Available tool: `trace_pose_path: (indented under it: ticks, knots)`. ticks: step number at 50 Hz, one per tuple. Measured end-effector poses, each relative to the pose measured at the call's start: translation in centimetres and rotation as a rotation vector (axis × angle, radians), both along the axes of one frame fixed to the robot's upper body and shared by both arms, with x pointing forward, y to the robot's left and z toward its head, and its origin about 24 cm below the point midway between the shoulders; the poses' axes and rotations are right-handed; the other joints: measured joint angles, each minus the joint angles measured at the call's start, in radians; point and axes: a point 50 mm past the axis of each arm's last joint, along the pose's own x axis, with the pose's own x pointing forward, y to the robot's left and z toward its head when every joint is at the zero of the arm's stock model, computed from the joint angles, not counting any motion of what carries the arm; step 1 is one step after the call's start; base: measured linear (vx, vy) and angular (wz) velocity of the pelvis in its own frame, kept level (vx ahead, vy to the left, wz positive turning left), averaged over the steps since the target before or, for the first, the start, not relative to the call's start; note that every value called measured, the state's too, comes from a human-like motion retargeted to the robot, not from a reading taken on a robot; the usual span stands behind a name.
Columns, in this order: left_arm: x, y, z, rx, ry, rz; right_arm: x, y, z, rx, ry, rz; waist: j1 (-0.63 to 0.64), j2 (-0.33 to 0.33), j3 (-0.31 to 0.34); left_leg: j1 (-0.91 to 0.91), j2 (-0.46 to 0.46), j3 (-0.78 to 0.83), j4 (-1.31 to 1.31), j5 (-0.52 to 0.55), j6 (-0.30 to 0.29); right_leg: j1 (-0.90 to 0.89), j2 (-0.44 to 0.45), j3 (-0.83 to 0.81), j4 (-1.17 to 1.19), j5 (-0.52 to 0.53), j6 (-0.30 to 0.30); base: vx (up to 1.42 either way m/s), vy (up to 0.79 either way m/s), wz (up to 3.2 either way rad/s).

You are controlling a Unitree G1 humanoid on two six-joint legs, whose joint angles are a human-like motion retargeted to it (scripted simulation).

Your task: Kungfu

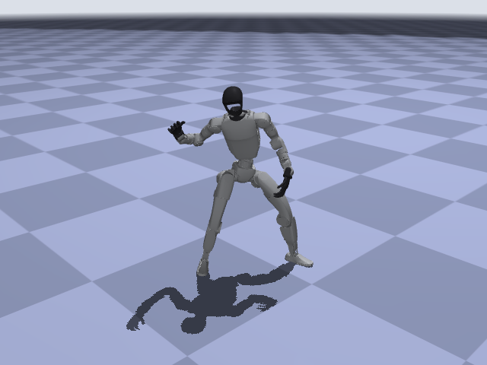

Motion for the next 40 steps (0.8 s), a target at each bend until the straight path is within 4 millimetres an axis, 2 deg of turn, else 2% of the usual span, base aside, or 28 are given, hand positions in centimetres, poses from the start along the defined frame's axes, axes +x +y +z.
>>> trace_pose_path:
  ticks: [2, 3, 4, 6, 7, 8, 9, 10, 11, 12, 13, 14, 15, 16, 17, 18, 20, 22, 24, 26, 28, 30, 32, 33, 35, 36, 37, 40]
  knots:
    - [-2.3, 1.5, -1.3, 0.146, 0.127, -0.027, 1.6, -2.8, -5.4, 0.172, 0.257, -0.023, 0.063, 0.005, -0.022, -0.053, -0.042, -0.037, 0.057, -0.073, 0.023, 0.056, -0.012, -0.009, -0.037, -0.019, 0.013, 0.44, 0.74, 1.44]
    - [-3.4, 2.3, -1.9, 0.224, 0.187, -0.044, 2.1, -4.1, -9.0, 0.286, 0.407, -0.039, 0.099, 0.002, -0.038, -0.073, -0.068, -0.049, 0.082, -0.103, 0.028, 0.089, -0.024, -0.015, -0.052, -0.034, 0.021, 0.36, 0.60, 1.92]
    - [-4.5, 2.8, -2.4, 0.307, 0.242, -0.061, 2.4, -5.2, -13.5, 0.426, 0.561, -0.057, 0.137, 0.002, -0.054, -0.096, -0.090, -0.059, 0.108, -0.129, 0.038, 0.132, -0.030, -0.033, -0.069, -0.055, 0.024, 0.35, 0.55, 2.23]
    - [-6.5, 3.4, -3.8, 0.464, 0.354, -0.090, 1.7, -5.3, -23.8, 0.777, 0.856, -0.072, 0.222, 0.004, -0.095, -0.140, -0.121, -0.062, 0.163, -0.189, 0.074, 0.236, -0.025, -0.092, -0.110, -0.097, 0.012, 0.45, 0.66, 2.71]
    - [-7.7, 3.5, -4.6, 0.528, 0.415, -0.105, 1.0, -3.9, -28.8, 0.981, 0.971, -0.047, 0.276, 0.002, -0.125, -0.159, -0.130, -0.055, 0.192, -0.227, 0.099, 0.288, -0.012, -0.117, -0.136, -0.114, 0.001, 0.39, 0.47, 2.85]
    - [-8.9, 3.5, -5.4, 0.575, 0.477, -0.128, 0.6, -1.3, -33.2, 1.198, 1.041, 0.027, 0.344, -0.006, -0.163, -0.176, -0.133, -0.047, 0.224, -0.269, 0.125, 0.331, 0.007, -0.128, -0.163, -0.126, -0.009, 0.32, 0.24, 2.69]
    - [-10.4, 3.4, -6.1, 0.596, 0.553, -0.164, 1.1, 1.9, -36.5, 1.397, 1.054, 0.125, 0.417, -0.024, -0.204, -0.192, -0.136, -0.037, 0.256, -0.307, 0.154, 0.364, 0.031, -0.112, -0.189, -0.132, -0.013, 0.29, 0.08, 2.55]
    - [-12.0, 3.3, -6.8, 0.604, 0.635, -0.205, 2.1, 5.6, -39.0, 1.581, 1.042, 0.233, 0.493, -0.048, -0.245, -0.208, -0.141, -0.027, 0.287, -0.343, 0.183, 0.392, 0.058, -0.083, -0.215, -0.134, -0.013, 0.29, -0.05, 2.43]
    - [-14.2, 3.4, -7.4, 0.606, 0.741, -0.253, 4.9, 8.8, -39.4, 1.647, 1.022, 0.351, 0.566, -0.082, -0.271, -0.208, -0.143, -0.008, 0.303, -0.354, 0.204, 0.412, 0.088, -0.026, -0.229, -0.137, -0.014, 0.25, -0.18, 2.29]
    - [-16.4, 3.5, -7.8, 0.608, 0.847, -0.303, 8.1, 11.8, -38.8, 1.669, 1.014, 0.495, 0.633, -0.113, -0.289, -0.208, -0.146, 0.008, 0.317, -0.360, 0.219, 0.434, 0.115, 0.022, -0.242, -0.141, -0.018, 0.17, -0.29, 2.07]
    - [-18.7, 3.6, -8.2, 0.611, 0.950, -0.356, 12.3, 14.4, -36.5, 1.604, 1.016, 0.687, 0.687, -0.141, -0.290, -0.207, -0.150, 0.016, 0.329, -0.357, 0.224, 0.458, 0.138, 0.055, -0.252, -0.148, -0.025, 0.06, -0.31, 1.78]
    - [-21.2, 3.5, -8.4, 0.607, 1.058, -0.402, 16.5, 16.6, -32.7, 1.496, 1.002, 0.919, 0.720, -0.162, -0.278, -0.209, -0.162, 0.009, 0.341, -0.352, 0.222, 0.482, 0.152, 0.071, -0.261, -0.157, -0.034, -0.06, -0.35, 1.48]
    - [-23.8, 3.2, -8.4, 0.599, 1.165, -0.446, 20.2, 18.7, -27.9, 1.347, 0.979, 1.160, 0.741, -0.179, -0.261, -0.213, -0.179, -0.005, 0.354, -0.346, 0.217, 0.504, 0.163, 0.079, -0.269, -0.168, -0.044, -0.01, -0.24, 1.03]
    - [-27.2, 2.4, -8.3, 0.572, 1.301, -0.509, 22.7, 20.8, -22.2, 1.198, 0.893, 1.390, 0.753, -0.185, -0.255, -0.222, -0.179, -0.013, 0.367, -0.338, 0.203, 0.517, 0.171, 0.073, -0.278, -0.177, -0.059, 0.12, -0.11, 0.63]
    - [-30.5, 1.4, -7.7, 0.534, 1.440, -0.590, 24.0, 22.7, -16.4, 1.040, 0.794, 1.594, 0.766, -0.192, -0.253, -0.228, -0.178, -0.020, 0.378, -0.328, 0.182, 0.527, 0.178, 0.070, -0.283, -0.186, -0.072, 0.35, 0.04, 0.16]
    - [-34.0, 0.2, -6.6, 0.474, 1.589, -0.697, 24.2, 24.2, -11.1, 0.903, 0.672, 1.761, 0.783, -0.199, -0.260, -0.228, -0.171, -0.027, 0.384, -0.319, 0.150, 0.530, 0.183, 0.073, -0.283, -0.192, -0.081, 0.49, 0.04, -0.05]
    - [-40.1, -2.2, -3.3, 0.303, 1.845, -0.934, 22.7, 25.0, -2.4, 0.635, 0.449, 1.980, 0.817, -0.236, -0.294, -0.226, -0.182, -0.033, 0.390, -0.306, 0.105, 0.527, 0.178, 0.094, -0.283, -0.199, -0.086, 0.65, 0.04, -0.17]
    - [-43.9, -5.8, -0.9, 0.077, 1.933, -1.087, 20.4, 25.3, 3.5, 0.378, 0.310, 2.069, 0.809, -0.273, -0.319, -0.256, -0.191, -0.045, 0.409, -0.288, 0.107, 0.512, 0.175, 0.111, -0.294, -0.181, -0.084, 0.54, 0.00, -0.08]
    - [-45.5, -9.9, 0.2, -0.113, 1.890, -1.160, 18.4, 25.5, 7.2, 0.222, 0.203, 2.058, 0.767, -0.298, -0.314, -0.289, -0.204, -0.060, 0.429, -0.264, 0.115, 0.506, 0.170, 0.120, -0.311, -0.126, -0.054, 0.27, -0.09, 0.21]
    - [-45.6, -12.6, 0.5, -0.231, 1.818, -1.197, 17.0, 24.7, 9.8, 0.208, 0.073, 1.991, 0.733, -0.329, -0.304, -0.316, -0.230, -0.068, 0.445, -0.260, 0.121, 0.512, 0.159, 0.104, -0.335, -0.078, -0.010, 0.28, -0.15, 0.47]
    - [-45.2, -13.0, 0.5, -0.311, 1.801, -1.225, 16.0, 22.4, 11.1, 0.289, -0.083, 1.904, 0.728, -0.368, -0.310, -0.339, -0.250, -0.072, 0.465, -0.271, 0.126, 0.526, 0.158, 0.066, -0.369, -0.023, -0.001, 0.44, -0.17, 0.54]
    - [-44.5, -11.2, 0.0, -0.317, 1.843, -1.237, 15.2, 19.0, 11.1, 0.379, -0.259, 1.794, 0.741, -0.400, -0.320, -0.347, -0.293, -0.092, 0.469, -0.264, 0.142, 0.547, 0.164, 0.039, -0.394, 0.079, -0.004, 0.59, -0.10, 0.96]
    - [-42.8, -9.3, -1.2, -0.244, 1.846, -1.189, 14.5, 16.7, 10.2, 0.467, -0.389, 1.725, 0.715, -0.416, -0.322, -0.327, -0.352, -0.110, 0.451, -0.267, 0.162, 0.571, 0.149, 0.031, -0.399, 0.255, 0.010, 0.66, 0.08, 1.36]
    - [-41.9, -8.7, -2.0, -0.199, 1.828, -1.153, 14.4, 16.0, 9.5, 0.508, -0.424, 1.711, 0.698, -0.422, -0.326, -0.305, -0.382, -0.115, 0.431, -0.281, 0.169, 0.577, 0.136, 0.042, -0.391, 0.355, 0.016, 0.68, 0.15, 1.31]
    - [-40.2, -7.6, -3.3, -0.108, 1.761, -1.066, 14.6, 15.7, 8.0, 0.553, -0.410, 1.719, 0.654, -0.421, -0.335, -0.244, -0.447, -0.151, 0.380, -0.329, 0.162, 0.566, 0.118, 0.093, -0.326, 0.521, -0.028, 0.68, 0.16, 1.33]
    - [-39.3, -7.2, -4.0, -0.068, 1.716, -1.022, 14.9, 15.8, 7.4, 0.559, -0.373, 1.733, 0.615, -0.397, -0.330, -0.199, -0.476, -0.182, 0.334, -0.338, 0.143, 0.544, 0.147, 0.158, -0.249, 0.559, -0.048, 0.71, 0.20, 1.67]
    - [-38.3, -6.7, -4.6, -0.031, 1.676, -0.983, 15.2, 15.9, 6.8, 0.567, -0.339, 1.748, 0.572, -0.369, -0.322, -0.152, -0.503, -0.217, 0.289, -0.345, 0.123, 0.516, 0.191, 0.229, -0.160, 0.560, -0.051, 0.67, 0.20, 2.03]
    - [-35.7, -5.0, -6.1, 0.074, 1.589, -0.912, 16.0, 16.3, 5.5, 0.620, -0.288, 1.759, 0.427, -0.274, -0.268, -0.020, -0.554, -0.339, 0.169, -0.364, 0.057, 0.368, 0.420, 0.407, 0.215, 0.280, 0.035, 0.55, 0.08, 1.89]
